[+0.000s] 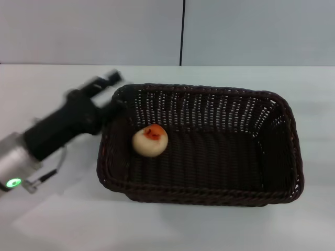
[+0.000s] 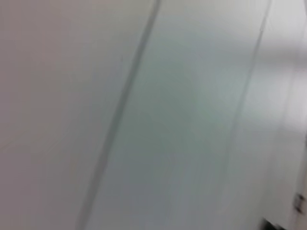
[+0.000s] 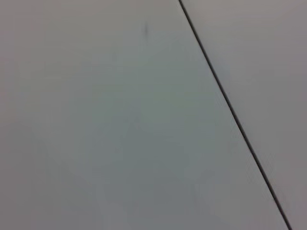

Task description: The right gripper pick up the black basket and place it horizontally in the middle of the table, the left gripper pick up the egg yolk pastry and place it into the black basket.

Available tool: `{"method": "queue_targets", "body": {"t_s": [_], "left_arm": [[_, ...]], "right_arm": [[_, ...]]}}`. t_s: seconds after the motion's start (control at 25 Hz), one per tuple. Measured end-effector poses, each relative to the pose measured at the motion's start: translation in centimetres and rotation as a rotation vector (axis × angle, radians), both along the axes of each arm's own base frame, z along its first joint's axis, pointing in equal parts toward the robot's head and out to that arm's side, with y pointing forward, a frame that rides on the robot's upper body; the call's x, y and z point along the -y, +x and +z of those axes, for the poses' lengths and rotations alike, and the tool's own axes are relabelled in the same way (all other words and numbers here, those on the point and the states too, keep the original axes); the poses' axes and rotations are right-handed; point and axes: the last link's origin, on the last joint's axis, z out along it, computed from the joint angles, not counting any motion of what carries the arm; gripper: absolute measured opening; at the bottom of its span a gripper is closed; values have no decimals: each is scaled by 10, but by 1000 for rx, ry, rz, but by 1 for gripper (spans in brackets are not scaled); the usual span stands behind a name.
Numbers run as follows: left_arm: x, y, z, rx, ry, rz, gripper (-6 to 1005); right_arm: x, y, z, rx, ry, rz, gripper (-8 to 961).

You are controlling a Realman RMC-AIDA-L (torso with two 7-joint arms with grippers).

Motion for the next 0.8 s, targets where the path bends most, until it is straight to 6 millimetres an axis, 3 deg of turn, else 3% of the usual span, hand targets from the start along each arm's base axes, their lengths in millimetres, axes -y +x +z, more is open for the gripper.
{"method": "queue_targets", "body": {"t_s": [0.12, 0.16, 0.2, 0.36, 0.48, 0.56, 0.8], "left_arm": [[9, -14, 18, 31, 163, 51, 519], [16, -26, 31, 44, 273, 114, 557], [16, -26, 31, 44, 273, 114, 595], [39, -64, 64, 66, 576, 337, 746], [50, -76, 73, 83, 682, 421, 859], [61, -85, 82, 92, 769, 488, 857], [67, -92, 89, 91, 821, 527, 854]], "right_arm": [[3, 1, 2, -17, 24, 3, 335], [8, 4, 5, -35, 53, -9, 335], [8, 4, 5, -35, 53, -9, 335], [23, 16, 13, -96, 143, -61, 335], [29, 22, 17, -118, 178, -87, 334], [37, 29, 20, -143, 216, -121, 334], [43, 35, 22, -158, 247, -149, 334]]}}
